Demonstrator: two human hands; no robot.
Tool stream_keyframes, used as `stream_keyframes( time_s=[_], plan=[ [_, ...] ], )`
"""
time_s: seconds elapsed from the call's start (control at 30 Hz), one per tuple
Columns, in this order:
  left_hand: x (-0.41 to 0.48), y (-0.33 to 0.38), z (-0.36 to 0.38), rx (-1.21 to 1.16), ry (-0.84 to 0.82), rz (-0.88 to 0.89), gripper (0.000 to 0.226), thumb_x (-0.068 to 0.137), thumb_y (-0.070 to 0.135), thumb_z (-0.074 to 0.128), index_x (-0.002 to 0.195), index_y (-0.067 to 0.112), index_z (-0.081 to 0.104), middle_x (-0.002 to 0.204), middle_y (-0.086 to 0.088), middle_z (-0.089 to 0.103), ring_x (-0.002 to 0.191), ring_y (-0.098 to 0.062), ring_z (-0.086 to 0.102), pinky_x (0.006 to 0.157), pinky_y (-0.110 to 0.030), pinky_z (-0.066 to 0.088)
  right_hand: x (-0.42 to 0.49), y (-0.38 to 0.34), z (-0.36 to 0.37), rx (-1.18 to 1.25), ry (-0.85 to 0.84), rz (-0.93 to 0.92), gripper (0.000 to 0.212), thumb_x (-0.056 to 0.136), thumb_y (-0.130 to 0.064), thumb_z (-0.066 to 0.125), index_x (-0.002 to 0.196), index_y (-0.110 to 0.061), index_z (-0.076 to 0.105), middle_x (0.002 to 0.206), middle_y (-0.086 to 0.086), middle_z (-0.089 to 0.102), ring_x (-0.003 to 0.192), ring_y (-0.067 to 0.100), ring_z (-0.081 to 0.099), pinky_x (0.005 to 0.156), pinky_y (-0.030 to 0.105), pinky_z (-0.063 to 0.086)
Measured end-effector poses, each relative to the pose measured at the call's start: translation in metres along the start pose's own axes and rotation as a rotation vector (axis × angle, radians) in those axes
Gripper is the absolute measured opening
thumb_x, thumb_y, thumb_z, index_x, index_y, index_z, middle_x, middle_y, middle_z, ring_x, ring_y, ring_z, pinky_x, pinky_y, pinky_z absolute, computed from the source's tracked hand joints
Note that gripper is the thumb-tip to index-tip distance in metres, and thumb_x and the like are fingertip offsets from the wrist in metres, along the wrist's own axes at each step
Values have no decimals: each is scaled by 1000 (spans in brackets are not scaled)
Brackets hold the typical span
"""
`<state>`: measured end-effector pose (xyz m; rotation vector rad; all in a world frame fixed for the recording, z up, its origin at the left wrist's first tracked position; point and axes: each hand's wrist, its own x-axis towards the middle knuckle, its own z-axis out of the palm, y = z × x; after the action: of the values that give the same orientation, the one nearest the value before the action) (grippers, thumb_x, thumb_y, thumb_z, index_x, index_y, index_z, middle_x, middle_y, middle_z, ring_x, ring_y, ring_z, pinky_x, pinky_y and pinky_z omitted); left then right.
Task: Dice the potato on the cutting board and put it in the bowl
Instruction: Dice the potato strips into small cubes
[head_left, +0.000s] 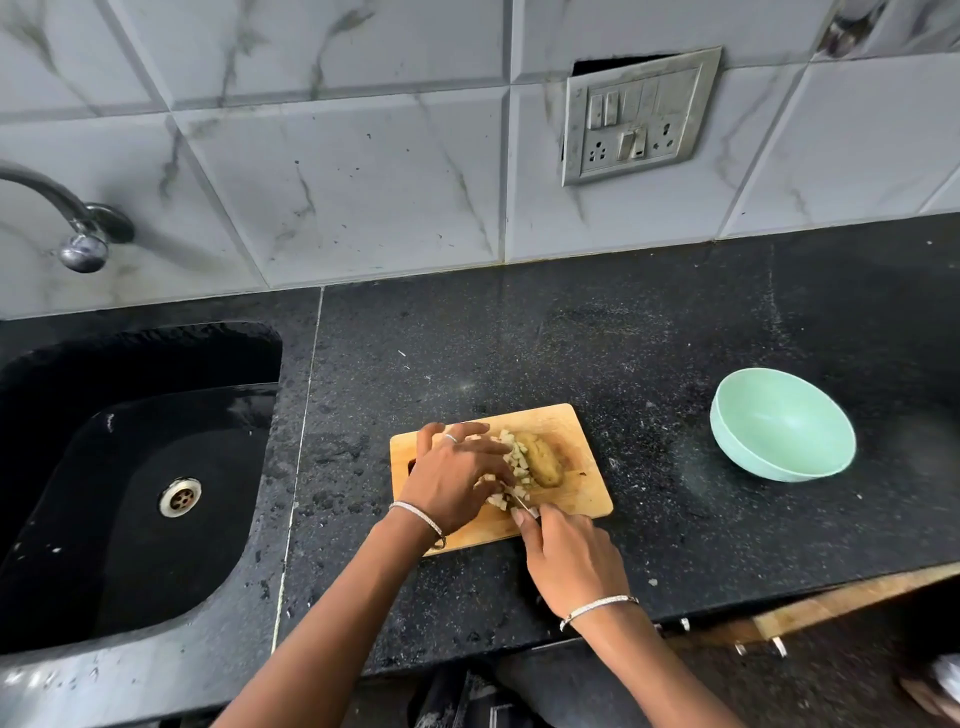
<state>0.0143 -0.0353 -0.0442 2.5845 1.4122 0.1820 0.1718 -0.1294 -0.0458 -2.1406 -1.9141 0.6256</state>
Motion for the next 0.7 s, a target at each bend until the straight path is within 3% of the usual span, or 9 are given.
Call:
stream_keyframes(
  time_s=[0.17, 0.27, 0.43, 0.57, 0.63, 0.7],
  plan=[
    [10, -10, 3, 47, 76, -74, 10, 86, 34, 61, 90, 35, 70, 102, 16, 70, 124, -6, 50, 97, -39, 18, -4, 6, -18, -30, 10, -29, 40, 96, -58, 34, 89, -24, 54, 89, 3, 66, 86, 33, 64, 61, 36, 41],
    [10, -22, 7, -37, 112, -123, 12, 85, 31, 62, 94, 34, 70, 100, 13, 69, 112, -10, 59, 96, -38, 28, -5, 18, -32, -28, 46, 10, 39, 89, -58, 42, 89, -25, 62, 83, 2, 68, 84, 32, 64, 61, 36, 43],
    [10, -28, 13, -317, 245, -129, 18, 90, 32, 61, 106, 30, 69, 101, 11, 73, 96, -16, 69, 83, -35, 51, -1, 41, -33, 154, 1, 134, 39, 80, -60, 47, 67, -25, 59, 63, 0, 63, 69, 28, 60, 65, 39, 51],
    [12, -15, 9, -401, 292, -183, 37, 86, 38, 59, 120, 25, 63, 115, 3, 69, 103, -22, 64, 87, -33, 47, 2, 44, -29, 280, -9, 202, 45, 88, -55, 46, 66, -19, 63, 60, -2, 62, 68, 26, 61, 68, 38, 49],
    [15, -6, 9, -350, 190, -201, 58, 75, 50, 55, 127, 26, 53, 124, -1, 63, 116, -24, 56, 99, -41, 42, 2, 38, -23, 294, -61, 206, 47, 96, -51, 43, 72, -18, 66, 67, -3, 65, 76, 27, 63, 70, 36, 46],
    [21, 6, 12, -180, 43, -213, 74, 71, 58, 57, 136, 27, 40, 139, -3, 52, 134, -24, 41, 115, -50, 23, 3, 30, -15, 262, -85, 200, 47, 100, -51, 37, 83, -17, 66, 84, 6, 69, 88, 33, 63, 76, 37, 47]
  ],
)
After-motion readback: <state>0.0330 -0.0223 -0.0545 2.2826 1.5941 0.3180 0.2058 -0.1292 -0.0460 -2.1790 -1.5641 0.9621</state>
